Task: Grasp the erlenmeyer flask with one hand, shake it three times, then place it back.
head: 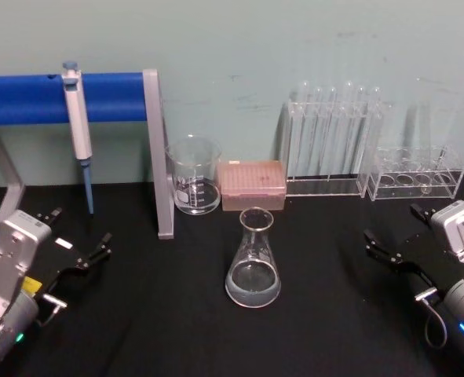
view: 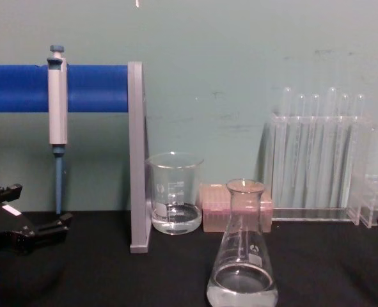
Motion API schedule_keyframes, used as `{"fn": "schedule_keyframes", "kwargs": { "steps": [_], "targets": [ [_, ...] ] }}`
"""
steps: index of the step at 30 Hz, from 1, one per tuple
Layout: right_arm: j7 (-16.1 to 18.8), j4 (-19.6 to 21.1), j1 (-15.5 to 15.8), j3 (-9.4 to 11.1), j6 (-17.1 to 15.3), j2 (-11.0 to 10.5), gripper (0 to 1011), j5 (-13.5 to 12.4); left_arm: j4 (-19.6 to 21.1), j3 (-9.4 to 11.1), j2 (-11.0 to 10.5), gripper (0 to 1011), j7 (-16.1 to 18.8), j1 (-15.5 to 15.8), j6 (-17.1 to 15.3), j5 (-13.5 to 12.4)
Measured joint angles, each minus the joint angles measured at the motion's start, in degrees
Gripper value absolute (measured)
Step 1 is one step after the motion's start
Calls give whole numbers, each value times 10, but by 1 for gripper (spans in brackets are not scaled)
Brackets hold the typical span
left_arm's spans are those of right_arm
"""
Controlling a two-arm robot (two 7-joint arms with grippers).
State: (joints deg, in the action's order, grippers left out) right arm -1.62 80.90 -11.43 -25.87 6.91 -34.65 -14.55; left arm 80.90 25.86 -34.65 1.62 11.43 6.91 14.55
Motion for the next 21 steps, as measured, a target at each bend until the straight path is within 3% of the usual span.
{"fn": "schedule_keyframes", "kwargs": {
  "steps": [21],
  "targets": [
    [0,0,0,0,0,0,1000,0,0,0,0,1001,0,0,0,0]
  ]
}}
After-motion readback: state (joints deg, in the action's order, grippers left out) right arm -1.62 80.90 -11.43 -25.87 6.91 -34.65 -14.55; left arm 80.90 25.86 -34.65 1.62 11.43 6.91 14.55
